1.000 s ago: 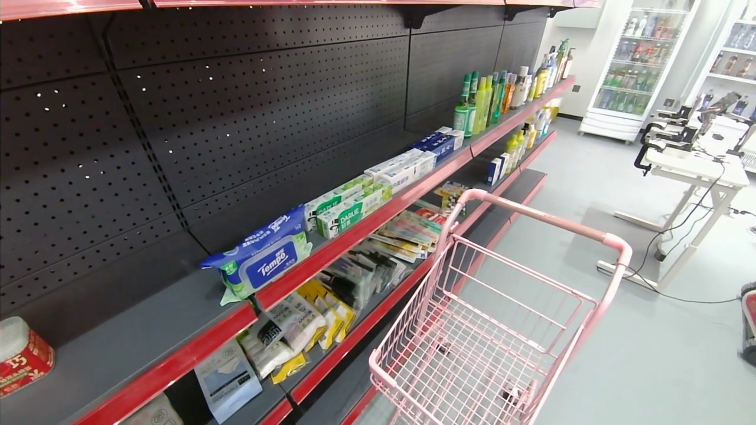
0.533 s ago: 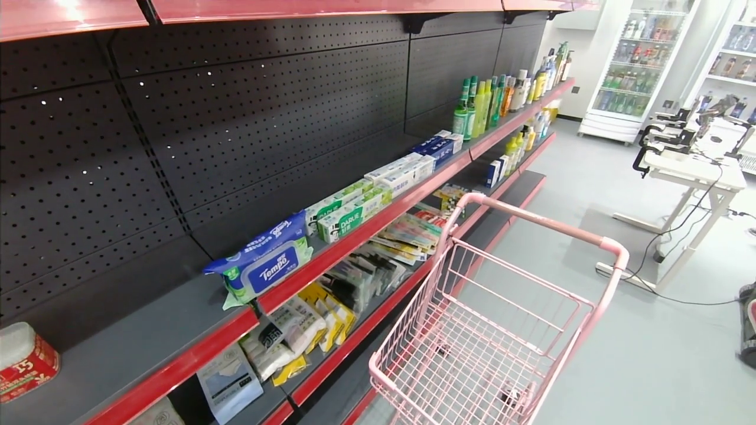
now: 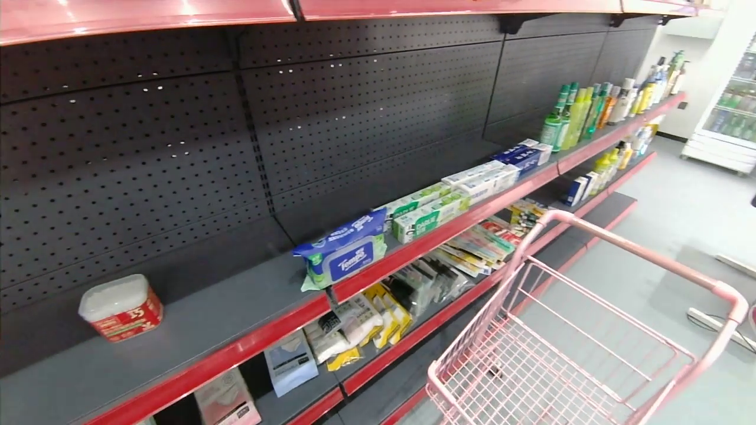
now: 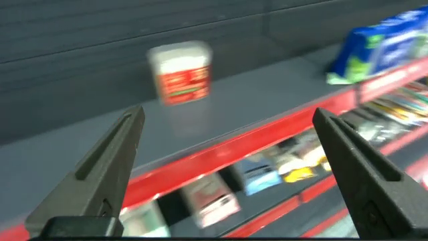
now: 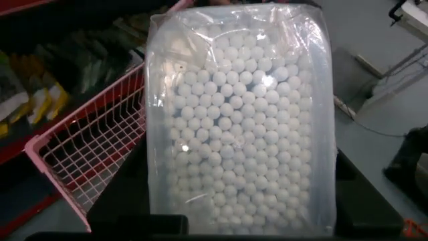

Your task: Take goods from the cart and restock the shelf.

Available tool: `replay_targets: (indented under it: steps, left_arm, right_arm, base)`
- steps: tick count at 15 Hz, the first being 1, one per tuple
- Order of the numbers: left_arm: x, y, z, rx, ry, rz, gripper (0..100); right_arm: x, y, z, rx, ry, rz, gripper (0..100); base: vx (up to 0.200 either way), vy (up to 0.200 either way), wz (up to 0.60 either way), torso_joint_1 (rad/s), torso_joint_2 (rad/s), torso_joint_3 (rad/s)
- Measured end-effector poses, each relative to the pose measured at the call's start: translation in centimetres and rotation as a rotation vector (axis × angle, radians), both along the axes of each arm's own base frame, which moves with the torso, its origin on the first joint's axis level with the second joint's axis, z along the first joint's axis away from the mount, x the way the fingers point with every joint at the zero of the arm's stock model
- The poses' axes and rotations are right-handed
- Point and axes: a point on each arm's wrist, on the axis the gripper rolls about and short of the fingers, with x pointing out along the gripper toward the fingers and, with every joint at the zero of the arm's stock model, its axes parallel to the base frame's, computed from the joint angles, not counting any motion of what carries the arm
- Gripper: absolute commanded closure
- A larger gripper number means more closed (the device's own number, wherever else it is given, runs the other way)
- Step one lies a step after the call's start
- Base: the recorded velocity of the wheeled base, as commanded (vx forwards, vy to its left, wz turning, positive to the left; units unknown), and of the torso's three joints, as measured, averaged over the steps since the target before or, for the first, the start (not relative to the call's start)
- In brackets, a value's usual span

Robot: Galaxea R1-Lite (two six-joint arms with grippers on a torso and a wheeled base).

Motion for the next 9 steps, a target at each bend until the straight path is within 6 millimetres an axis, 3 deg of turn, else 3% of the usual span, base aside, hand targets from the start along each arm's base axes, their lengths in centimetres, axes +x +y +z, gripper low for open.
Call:
replay_targets:
  steps: [9]
  left_arm:
    - [0.0, 0.0, 0.0, 0.0, 0.0, 0.0, 0]
  right_arm:
    - [-0.35, 0.05, 0.09, -0.008, -0.016, -0.001, 100]
  base:
    - [0.0, 0.0, 0.6, 0.003, 0.0, 0.003]
